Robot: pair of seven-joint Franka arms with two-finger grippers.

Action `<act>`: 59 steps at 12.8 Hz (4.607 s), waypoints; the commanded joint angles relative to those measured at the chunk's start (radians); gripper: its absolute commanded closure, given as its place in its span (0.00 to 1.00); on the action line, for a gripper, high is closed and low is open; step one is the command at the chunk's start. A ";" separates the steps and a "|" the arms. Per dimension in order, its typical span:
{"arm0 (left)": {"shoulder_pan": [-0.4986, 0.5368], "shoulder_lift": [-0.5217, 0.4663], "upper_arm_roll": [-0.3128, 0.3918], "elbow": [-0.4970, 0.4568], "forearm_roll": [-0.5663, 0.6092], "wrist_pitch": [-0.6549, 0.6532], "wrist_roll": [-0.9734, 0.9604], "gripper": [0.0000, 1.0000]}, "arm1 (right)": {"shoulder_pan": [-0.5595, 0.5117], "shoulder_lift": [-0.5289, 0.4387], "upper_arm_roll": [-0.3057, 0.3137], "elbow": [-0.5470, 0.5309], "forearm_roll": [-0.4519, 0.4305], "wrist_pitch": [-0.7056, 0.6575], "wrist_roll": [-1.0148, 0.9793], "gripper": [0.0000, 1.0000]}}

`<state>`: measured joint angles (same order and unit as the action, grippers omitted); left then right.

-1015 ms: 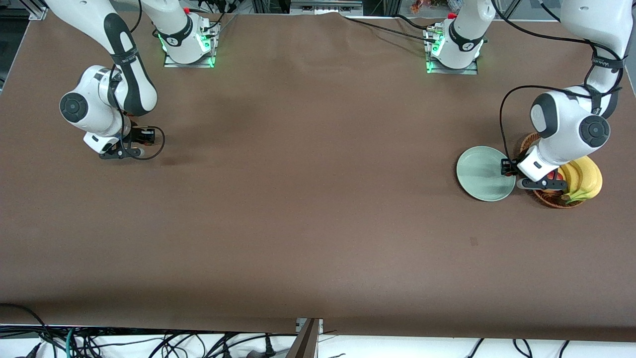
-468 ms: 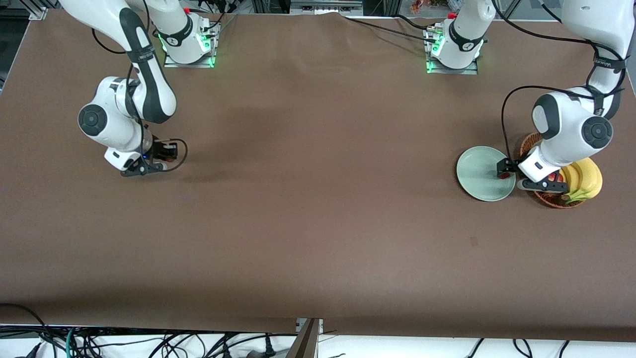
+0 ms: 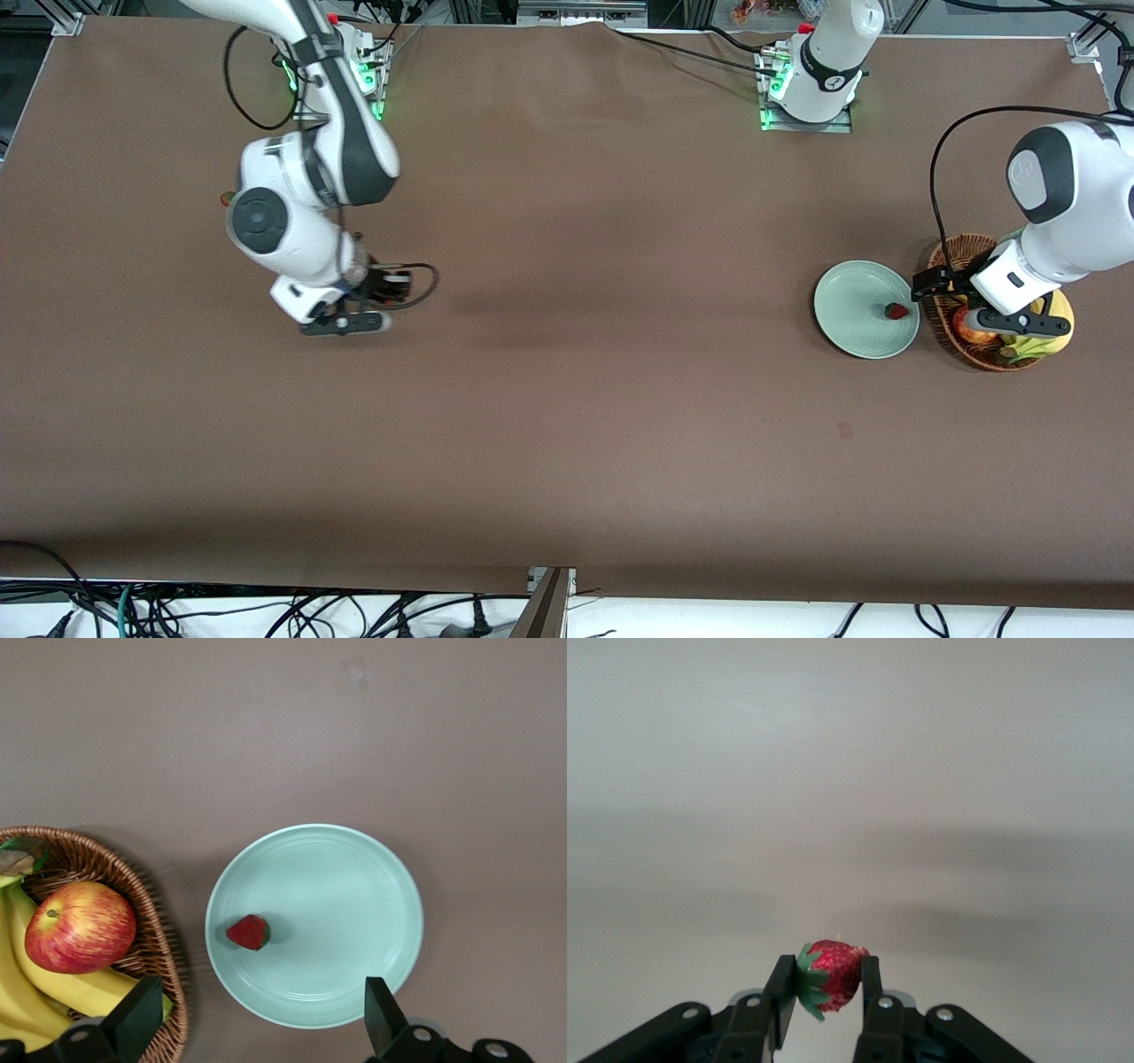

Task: Collect all strawberries into plate
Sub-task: 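Carry the second strawberry to mid-table and release it with the right gripper, then grasp the strawberry with the left gripper while the right gripper grasps the third, then place the strawberry on the plate with the left gripper while the right gripper lifts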

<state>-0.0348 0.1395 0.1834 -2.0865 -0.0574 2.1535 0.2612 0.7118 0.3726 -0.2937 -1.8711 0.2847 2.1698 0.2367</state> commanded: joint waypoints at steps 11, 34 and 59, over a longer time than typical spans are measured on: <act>-0.002 -0.020 -0.096 -0.001 -0.032 -0.021 -0.119 0.00 | 0.273 0.572 0.274 0.575 0.093 0.545 1.004 0.73; -0.027 0.337 -0.608 -0.009 0.293 0.344 -1.126 0.00 | 0.129 -0.041 -0.372 -0.073 -0.058 -0.285 -0.166 0.00; -0.025 0.397 -0.575 0.043 0.292 0.309 -1.169 0.22 | -0.226 -0.103 -0.645 -0.757 -0.056 0.246 -0.959 0.37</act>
<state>-0.0608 0.5210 -0.3985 -2.0592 0.2062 2.4741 -0.8965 0.5025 0.3152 -0.9414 -2.6074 0.2385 2.4170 -0.7048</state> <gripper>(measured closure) 0.564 0.308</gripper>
